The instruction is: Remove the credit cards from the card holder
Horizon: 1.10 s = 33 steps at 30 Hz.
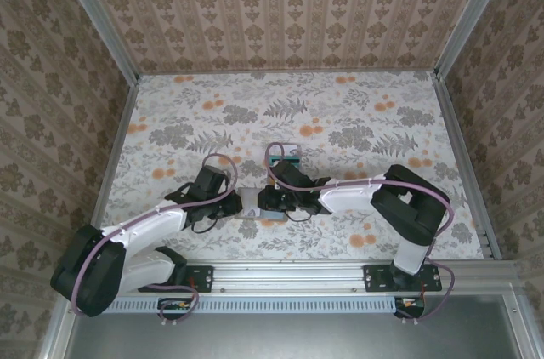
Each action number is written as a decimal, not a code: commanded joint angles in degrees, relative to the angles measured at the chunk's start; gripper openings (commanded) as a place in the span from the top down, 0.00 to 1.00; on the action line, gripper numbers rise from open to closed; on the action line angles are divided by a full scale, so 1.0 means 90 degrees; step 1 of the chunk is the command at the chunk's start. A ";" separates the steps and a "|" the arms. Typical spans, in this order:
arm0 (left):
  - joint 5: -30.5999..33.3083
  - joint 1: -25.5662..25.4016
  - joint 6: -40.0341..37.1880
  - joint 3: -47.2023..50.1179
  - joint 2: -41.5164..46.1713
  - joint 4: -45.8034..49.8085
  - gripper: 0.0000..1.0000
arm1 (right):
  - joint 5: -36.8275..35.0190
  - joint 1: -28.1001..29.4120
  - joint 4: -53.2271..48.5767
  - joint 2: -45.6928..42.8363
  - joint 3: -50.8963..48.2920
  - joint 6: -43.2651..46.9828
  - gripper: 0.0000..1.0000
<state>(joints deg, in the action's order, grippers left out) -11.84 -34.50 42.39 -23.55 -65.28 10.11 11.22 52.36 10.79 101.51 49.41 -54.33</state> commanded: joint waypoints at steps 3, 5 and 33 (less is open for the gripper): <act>-0.0123 -0.0045 -0.0096 -0.0041 -0.0212 -0.0243 0.86 | 0.0040 0.0040 -0.0050 0.0201 0.0183 -0.0116 0.80; -0.0140 -0.0052 -0.0082 -0.0020 -0.0308 -0.0278 0.86 | -0.0033 0.0041 -0.0173 0.0215 0.0199 -0.0126 0.79; 0.0480 -0.0180 0.0101 -0.0127 -0.0779 0.0353 1.00 | 0.0004 -0.0039 -0.0071 0.0310 0.0095 -0.0310 1.00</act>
<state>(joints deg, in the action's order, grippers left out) -10.63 -35.66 42.48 -24.75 -70.43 7.81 11.22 52.03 10.55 104.42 50.65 -56.47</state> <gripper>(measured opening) 0.048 0.059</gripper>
